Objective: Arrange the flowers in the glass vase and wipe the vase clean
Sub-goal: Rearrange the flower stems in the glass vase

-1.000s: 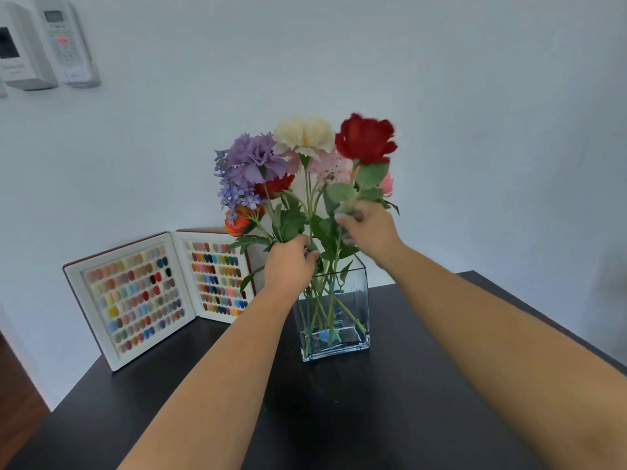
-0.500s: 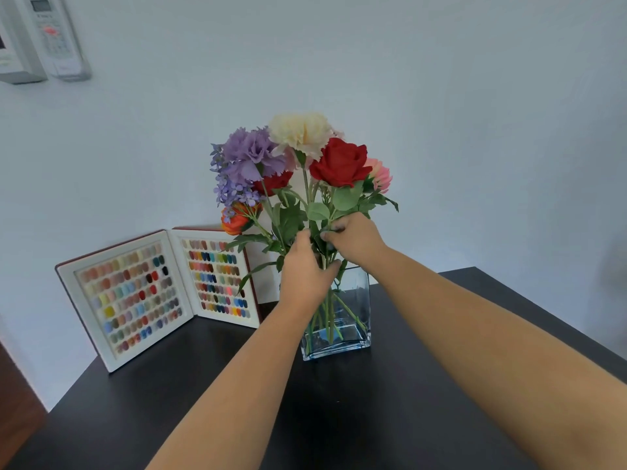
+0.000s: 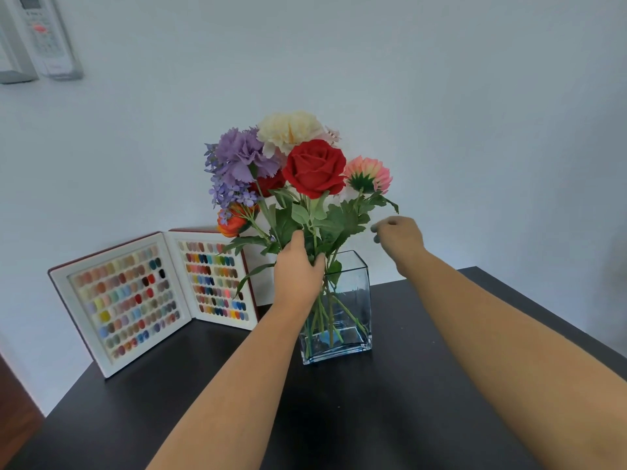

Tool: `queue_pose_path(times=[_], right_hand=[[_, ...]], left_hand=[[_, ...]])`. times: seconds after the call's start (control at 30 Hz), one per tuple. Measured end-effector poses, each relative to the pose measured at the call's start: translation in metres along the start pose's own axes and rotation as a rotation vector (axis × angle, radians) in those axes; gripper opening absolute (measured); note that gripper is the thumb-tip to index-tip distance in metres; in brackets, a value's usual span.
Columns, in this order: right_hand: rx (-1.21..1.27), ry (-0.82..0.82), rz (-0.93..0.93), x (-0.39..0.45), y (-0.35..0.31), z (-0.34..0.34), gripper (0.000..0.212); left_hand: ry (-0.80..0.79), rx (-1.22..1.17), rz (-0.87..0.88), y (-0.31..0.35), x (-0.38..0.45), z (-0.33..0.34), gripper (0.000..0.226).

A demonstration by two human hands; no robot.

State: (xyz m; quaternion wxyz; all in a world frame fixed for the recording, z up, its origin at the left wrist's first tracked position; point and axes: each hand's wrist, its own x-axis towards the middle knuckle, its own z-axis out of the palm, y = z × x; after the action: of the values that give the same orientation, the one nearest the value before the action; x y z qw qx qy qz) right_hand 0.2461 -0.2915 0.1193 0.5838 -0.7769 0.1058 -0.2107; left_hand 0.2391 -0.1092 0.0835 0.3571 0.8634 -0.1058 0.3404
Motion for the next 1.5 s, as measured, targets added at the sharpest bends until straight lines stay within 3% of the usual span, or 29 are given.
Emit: queue_pose_path(times=[0.1,0.2,0.27,0.47,0.6,0.9,1.23,1.5], right_hand=[[0.032,-0.200,0.163,0.007,0.002,0.005,0.019],[0.036,-0.393,0.181,0.008,-0.012,0.019,0.030],[0.070,-0.446,0.142,0.010,-0.018,0.029,0.012],[0.149,-0.323,-0.008,0.017,-0.020,0.036,0.031],[0.022,-0.263,-0.145,0.015,-0.023,0.020,0.014],[-0.181,-0.214,-0.284,0.009,-0.050,-0.004,0.020],[0.175,-0.183,-0.194,0.016,-0.071,-0.031,0.016],[-0.066,-0.289,-0.212,0.008,-0.049,-0.002,0.014]], left_hand=[[-0.010,-0.005,-0.014,-0.001,0.001,-0.002,0.035],[-0.010,-0.007,-0.009,-0.003,0.002,-0.003,0.033],[-0.005,-0.013,-0.003,-0.005,0.002,-0.004,0.030],[-0.020,-0.003,0.027,-0.008,0.002,-0.006,0.028],[-0.028,0.021,0.037,-0.009,0.003,-0.006,0.029],[-0.068,0.063,0.028,-0.007,0.007,-0.008,0.031],[-0.109,0.051,0.023,-0.007,0.009,-0.010,0.038],[-0.117,0.013,0.033,-0.001,0.010,-0.005,0.039]])
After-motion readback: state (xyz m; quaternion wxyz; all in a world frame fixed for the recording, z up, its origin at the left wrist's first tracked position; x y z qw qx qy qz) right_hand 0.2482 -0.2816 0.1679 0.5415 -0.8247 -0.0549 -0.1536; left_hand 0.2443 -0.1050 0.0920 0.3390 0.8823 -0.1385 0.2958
